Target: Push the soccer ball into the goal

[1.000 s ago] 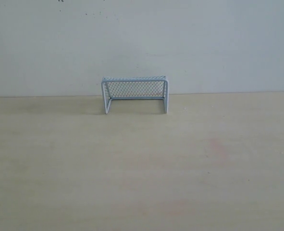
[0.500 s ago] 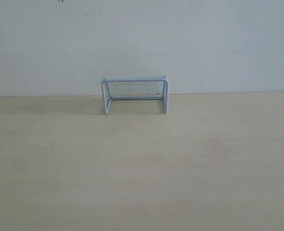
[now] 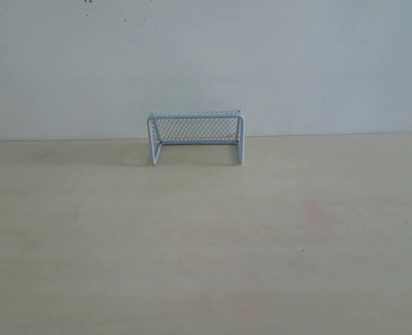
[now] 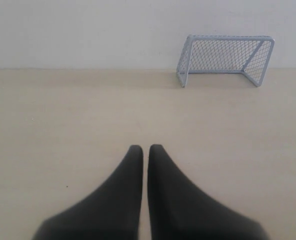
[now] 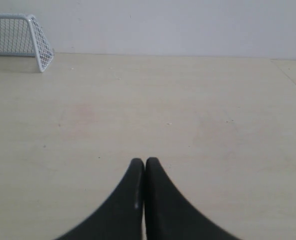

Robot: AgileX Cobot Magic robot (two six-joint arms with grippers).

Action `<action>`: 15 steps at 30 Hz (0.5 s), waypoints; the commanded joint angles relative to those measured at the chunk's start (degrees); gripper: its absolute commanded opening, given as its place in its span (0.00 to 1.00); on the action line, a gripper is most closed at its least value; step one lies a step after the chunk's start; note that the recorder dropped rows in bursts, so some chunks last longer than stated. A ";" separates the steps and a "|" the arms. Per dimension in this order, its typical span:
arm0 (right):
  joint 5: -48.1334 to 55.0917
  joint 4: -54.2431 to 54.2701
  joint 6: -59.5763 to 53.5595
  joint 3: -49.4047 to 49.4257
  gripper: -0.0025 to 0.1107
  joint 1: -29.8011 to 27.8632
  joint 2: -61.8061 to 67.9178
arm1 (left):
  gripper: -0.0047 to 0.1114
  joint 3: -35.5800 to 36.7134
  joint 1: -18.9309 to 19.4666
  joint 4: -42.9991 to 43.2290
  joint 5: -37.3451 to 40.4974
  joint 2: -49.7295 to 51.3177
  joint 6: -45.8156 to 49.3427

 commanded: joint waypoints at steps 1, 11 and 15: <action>-0.26 -0.32 0.00 -0.02 0.02 0.03 -0.30 | 0.08 0.23 0.76 0.23 0.07 -0.19 -0.58; -0.26 -0.32 0.00 -0.02 0.02 0.03 -0.30 | 0.08 0.23 1.81 0.23 0.07 -0.19 -0.58; -0.26 -0.32 0.00 -0.02 0.02 0.03 -0.30 | 0.08 0.23 1.81 0.23 0.07 -0.19 -0.58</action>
